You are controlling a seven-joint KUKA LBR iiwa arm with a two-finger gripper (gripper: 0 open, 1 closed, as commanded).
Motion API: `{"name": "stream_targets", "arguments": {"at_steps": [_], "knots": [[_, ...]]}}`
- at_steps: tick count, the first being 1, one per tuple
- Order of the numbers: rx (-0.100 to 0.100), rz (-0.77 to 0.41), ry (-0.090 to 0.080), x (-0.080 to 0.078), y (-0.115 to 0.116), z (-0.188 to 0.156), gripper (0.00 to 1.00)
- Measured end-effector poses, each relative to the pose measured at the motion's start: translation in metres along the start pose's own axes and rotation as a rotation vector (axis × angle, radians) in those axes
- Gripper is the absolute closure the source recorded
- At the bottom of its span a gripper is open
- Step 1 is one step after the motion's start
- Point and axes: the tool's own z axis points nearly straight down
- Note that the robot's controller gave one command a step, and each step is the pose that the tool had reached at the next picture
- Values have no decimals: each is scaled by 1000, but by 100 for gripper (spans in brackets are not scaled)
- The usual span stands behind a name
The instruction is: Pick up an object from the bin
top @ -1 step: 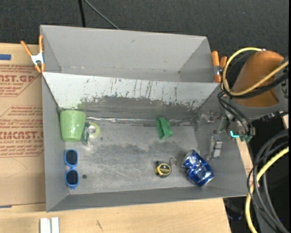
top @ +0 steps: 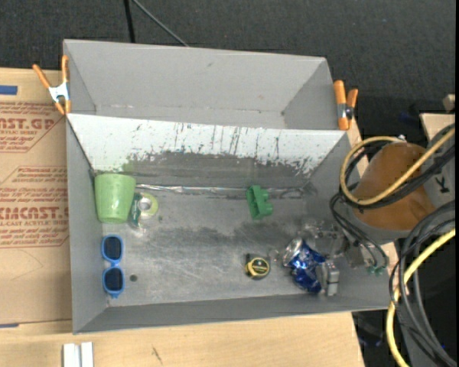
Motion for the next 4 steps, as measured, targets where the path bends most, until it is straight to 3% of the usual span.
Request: {"name": "stream_targets", "arguments": {"at_steps": [1, 2, 3, 4], "knots": [[-4, -387, 13, -1, 8, -36, 0], [-7, -480, 17, -1, 9, 2, 0], [-5, -481, 10, -4, 10, 0, 100], [-5, -481, 9, -3, 10, 1, 0]]}}
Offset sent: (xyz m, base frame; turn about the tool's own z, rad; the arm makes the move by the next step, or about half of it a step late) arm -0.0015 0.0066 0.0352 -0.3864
